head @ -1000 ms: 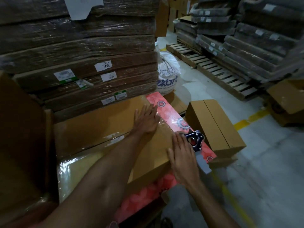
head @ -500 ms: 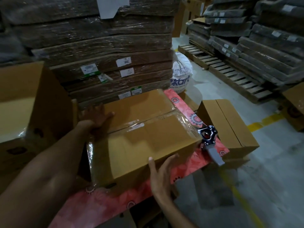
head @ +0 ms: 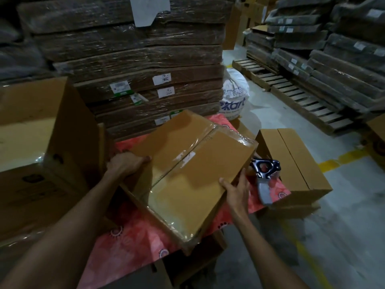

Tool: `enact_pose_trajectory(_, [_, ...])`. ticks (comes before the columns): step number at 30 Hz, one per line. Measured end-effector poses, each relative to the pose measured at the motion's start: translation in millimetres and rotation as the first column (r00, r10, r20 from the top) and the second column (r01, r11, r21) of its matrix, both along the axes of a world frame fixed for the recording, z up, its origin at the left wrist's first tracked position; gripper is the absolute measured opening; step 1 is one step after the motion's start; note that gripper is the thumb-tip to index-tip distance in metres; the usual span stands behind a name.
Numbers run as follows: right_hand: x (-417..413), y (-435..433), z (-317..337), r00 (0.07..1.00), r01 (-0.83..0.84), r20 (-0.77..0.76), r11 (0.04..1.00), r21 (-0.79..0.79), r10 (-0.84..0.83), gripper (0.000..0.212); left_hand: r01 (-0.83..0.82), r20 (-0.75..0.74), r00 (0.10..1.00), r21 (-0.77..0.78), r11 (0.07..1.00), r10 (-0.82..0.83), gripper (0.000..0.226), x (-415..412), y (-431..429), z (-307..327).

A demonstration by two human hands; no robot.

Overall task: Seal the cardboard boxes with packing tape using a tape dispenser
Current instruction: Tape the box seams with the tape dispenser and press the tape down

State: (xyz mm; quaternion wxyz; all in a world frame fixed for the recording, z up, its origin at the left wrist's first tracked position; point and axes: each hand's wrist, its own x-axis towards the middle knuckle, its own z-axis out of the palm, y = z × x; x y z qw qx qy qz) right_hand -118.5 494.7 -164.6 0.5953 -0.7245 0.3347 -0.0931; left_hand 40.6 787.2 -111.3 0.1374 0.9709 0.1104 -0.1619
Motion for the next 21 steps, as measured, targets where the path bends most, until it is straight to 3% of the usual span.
enact_pose_trajectory(2, [-6, -17, -11, 0.998, 0.019, 0.053, 0.996, 0.089, -0.024, 0.079, -0.028, 0.043, 0.999, 0.03, 0.999, 0.027, 0.088, -25, -4, -1])
enact_pose_trajectory(4, [-19, -26, -21, 0.996, -0.036, 0.085, 0.996, 0.081, 0.029, 0.072, -0.074, 0.061, 0.995, -0.005, 0.997, 0.075, 0.092, -47, -5, -3])
enact_pose_trajectory(8, [-65, -16, -29, 0.982, -0.138, 0.137, 0.989, 0.052, 0.129, 0.092, -0.118, 0.016, 0.992, -0.214, 0.97, 0.124, 0.091, -82, 6, -8])
enact_pose_trajectory(11, [-84, -6, -16, 0.976, -0.119, 0.204, 0.976, 0.18, 0.082, 0.083, -0.119, -0.007, 0.992, -0.419, 0.9, 0.128, 0.076, -109, 20, 1])
enact_pose_trajectory(13, [-84, -13, -6, 0.971, -0.131, 0.225, 0.965, 0.225, 0.079, 0.071, -0.073, 0.021, 0.995, -0.477, 0.876, 0.094, 0.086, -129, 31, 11])
enact_pose_trajectory(15, [-76, -27, 8, 0.958, -0.197, 0.262, 0.937, 0.288, 0.121, 0.063, -0.067, 0.045, 0.993, -0.568, 0.82, 0.112, 0.093, -150, 39, 25])
enact_pose_trajectory(19, [-46, -60, 51, 0.904, -0.371, 0.358, 0.844, 0.387, 0.234, 0.075, -0.003, 0.172, 0.969, -0.712, 0.702, 0.179, 0.075, -191, 40, 61])
enact_pose_trajectory(21, [-31, -65, 90, 0.858, -0.457, 0.423, 0.808, 0.372, 0.291, 0.062, 0.034, 0.237, 0.947, -0.747, 0.664, 0.218, 0.075, -205, 34, 83])
